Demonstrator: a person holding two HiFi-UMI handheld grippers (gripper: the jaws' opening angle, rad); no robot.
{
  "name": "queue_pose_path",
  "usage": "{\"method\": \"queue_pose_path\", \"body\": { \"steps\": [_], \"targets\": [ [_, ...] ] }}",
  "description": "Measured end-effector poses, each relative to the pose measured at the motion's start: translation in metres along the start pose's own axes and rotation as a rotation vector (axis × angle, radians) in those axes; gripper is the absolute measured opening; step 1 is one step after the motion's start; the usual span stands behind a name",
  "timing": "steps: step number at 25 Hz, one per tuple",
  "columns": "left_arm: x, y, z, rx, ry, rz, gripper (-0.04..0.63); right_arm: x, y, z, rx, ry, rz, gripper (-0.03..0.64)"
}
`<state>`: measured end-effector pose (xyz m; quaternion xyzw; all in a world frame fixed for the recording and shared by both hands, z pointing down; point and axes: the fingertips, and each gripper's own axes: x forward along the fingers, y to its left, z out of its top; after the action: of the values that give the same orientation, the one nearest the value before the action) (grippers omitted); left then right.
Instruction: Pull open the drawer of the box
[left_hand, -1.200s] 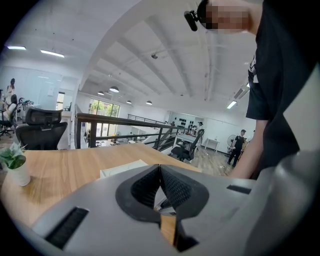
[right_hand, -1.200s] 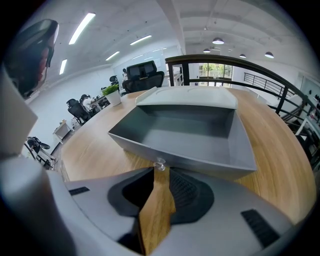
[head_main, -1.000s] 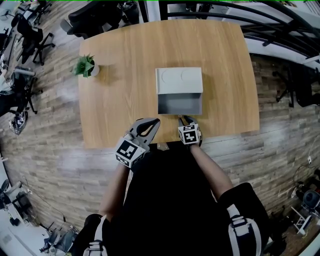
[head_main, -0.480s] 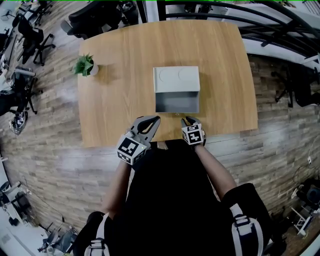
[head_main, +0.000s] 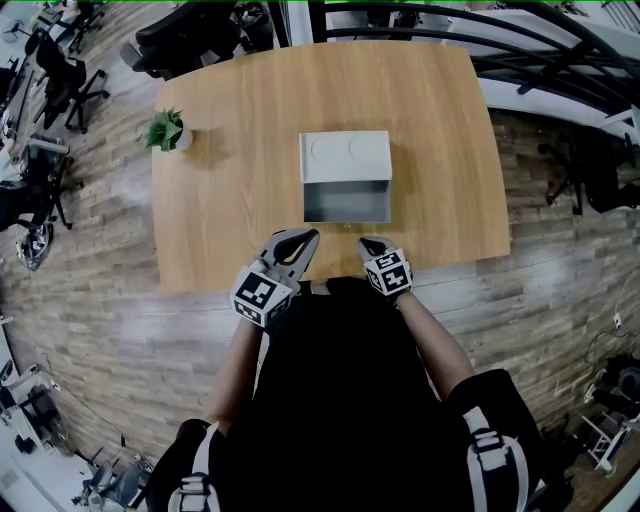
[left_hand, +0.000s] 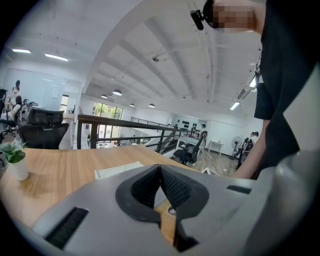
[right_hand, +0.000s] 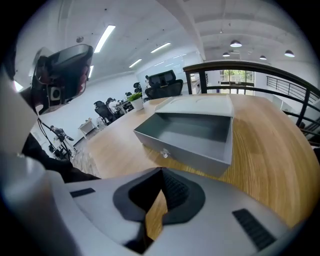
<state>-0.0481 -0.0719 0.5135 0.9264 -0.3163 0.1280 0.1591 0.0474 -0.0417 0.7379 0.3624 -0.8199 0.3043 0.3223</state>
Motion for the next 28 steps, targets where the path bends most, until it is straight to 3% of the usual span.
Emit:
{"method": "queue_pose_path", "body": {
  "steps": [9,28],
  "targets": [
    [0.008,-0.003,0.003,-0.012,-0.004,0.011,0.023,-0.026,0.001,0.039,-0.101,-0.084,0.039,0.024],
    [0.001,0.018,0.002,0.002,0.016,0.042,0.023,-0.065,0.007,0.114,-0.277,-0.226,0.036,0.023]
  ]
}}
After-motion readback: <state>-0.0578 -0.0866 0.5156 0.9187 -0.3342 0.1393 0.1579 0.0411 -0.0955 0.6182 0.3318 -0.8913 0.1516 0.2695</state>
